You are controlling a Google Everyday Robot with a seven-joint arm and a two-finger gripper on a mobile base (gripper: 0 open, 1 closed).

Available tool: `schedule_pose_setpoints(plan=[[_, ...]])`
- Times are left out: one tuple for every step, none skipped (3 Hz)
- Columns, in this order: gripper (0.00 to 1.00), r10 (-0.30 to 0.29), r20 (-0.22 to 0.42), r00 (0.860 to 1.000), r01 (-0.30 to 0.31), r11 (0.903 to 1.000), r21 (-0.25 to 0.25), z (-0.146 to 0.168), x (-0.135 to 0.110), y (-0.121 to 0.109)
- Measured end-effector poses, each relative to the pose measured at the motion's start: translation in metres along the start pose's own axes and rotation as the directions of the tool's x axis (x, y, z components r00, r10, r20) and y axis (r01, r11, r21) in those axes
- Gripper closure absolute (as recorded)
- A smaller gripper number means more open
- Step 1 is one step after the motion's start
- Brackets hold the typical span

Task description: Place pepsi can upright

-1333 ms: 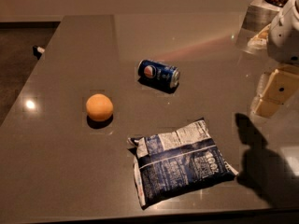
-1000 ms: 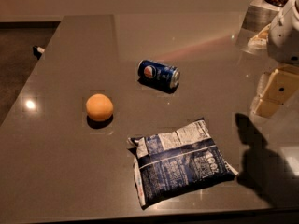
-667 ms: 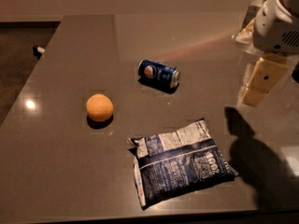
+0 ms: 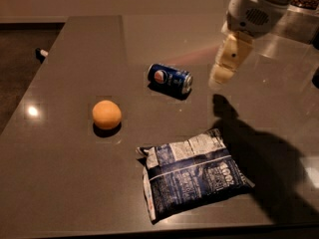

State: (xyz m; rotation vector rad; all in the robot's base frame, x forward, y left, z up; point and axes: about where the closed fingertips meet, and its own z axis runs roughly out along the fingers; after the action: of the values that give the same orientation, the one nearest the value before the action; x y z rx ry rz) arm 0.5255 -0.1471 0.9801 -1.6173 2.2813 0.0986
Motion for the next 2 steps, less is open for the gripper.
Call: schedule_pose_setpoints(plan=[[0.00, 0.067, 0.007, 0.998, -0.067, 0.9977, -0.005, 0.026, -0.039, -0.017], [0.00, 0.131, 0.002, 0.991, -0.131, 0.9913, 0.000, 0.054, -0.071, -0.033]])
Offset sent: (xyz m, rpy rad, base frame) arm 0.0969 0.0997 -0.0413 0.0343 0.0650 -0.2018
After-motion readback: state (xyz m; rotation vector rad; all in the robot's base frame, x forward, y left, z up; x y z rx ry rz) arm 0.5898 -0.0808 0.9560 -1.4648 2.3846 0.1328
